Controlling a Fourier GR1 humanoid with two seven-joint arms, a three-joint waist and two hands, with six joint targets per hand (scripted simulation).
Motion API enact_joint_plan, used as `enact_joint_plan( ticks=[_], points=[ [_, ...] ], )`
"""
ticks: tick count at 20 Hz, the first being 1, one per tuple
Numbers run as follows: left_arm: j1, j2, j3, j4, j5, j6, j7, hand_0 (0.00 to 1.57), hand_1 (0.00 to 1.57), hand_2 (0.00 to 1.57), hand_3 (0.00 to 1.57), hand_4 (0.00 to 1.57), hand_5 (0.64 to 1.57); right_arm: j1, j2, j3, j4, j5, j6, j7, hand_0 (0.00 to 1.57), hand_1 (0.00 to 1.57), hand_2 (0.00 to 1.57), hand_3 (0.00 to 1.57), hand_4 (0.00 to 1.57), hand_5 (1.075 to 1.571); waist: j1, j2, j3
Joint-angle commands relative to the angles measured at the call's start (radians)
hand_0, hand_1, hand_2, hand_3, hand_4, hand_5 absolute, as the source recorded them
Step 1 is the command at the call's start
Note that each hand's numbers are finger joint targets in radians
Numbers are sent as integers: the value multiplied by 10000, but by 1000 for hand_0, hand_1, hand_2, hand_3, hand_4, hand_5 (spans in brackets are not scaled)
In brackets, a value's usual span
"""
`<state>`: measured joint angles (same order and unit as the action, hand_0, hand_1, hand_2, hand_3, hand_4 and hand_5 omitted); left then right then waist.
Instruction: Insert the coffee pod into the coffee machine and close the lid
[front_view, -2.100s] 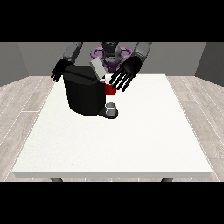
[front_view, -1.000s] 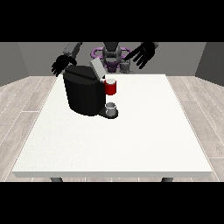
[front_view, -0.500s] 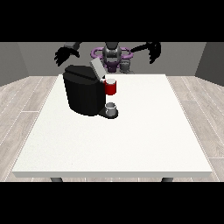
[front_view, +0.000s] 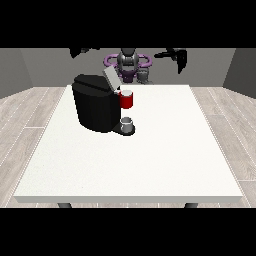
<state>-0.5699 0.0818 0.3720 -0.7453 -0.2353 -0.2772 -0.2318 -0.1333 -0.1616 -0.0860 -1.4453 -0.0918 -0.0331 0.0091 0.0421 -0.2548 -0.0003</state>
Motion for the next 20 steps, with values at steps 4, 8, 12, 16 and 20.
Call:
enact_joint_plan(
  ticks=[4, 8, 12, 16, 20],
  points=[
    [762, -386, -187, -1082, 670, -275, 441, 0, 0, 0, 0, 0, 1571, -544, 84, 683, -439, 400, 209, 420, 0, 0, 0, 0, 0, 1571, 570, 157, 3],
    [1288, -802, -598, -1930, 870, -170, 691, 0, 0, 0, 0, 204, 1571, -1176, -39, 871, -476, 721, 155, 1114, 0, 0, 0, 0, 239, 1571, 854, 156, 3],
    [1980, -807, -1150, -3083, 1249, -117, 810, 0, 0, 0, 0, 0, 1571, -1233, -36, 612, 201, 607, 578, -1, 0, 0, 0, 0, 0, 1571, 1040, 845, 5],
    [2453, -809, -2164, -3770, 2317, 295, 1449, 0, 0, 0, 0, 0, 1571, -2021, -191, 180, 1050, 377, 688, 390, 0, 0, 0, 0, 0, 1571, 1426, 926, 6],
    [2334, -419, -1302, -4586, 2156, -173, 1178, 0, 0, 0, 0, 0, 1571, -2773, -243, -115, 1196, 115, 914, 224, 0, 0, 0, 0, 0, 1571, 1051, 2033, 4]
  ],
)
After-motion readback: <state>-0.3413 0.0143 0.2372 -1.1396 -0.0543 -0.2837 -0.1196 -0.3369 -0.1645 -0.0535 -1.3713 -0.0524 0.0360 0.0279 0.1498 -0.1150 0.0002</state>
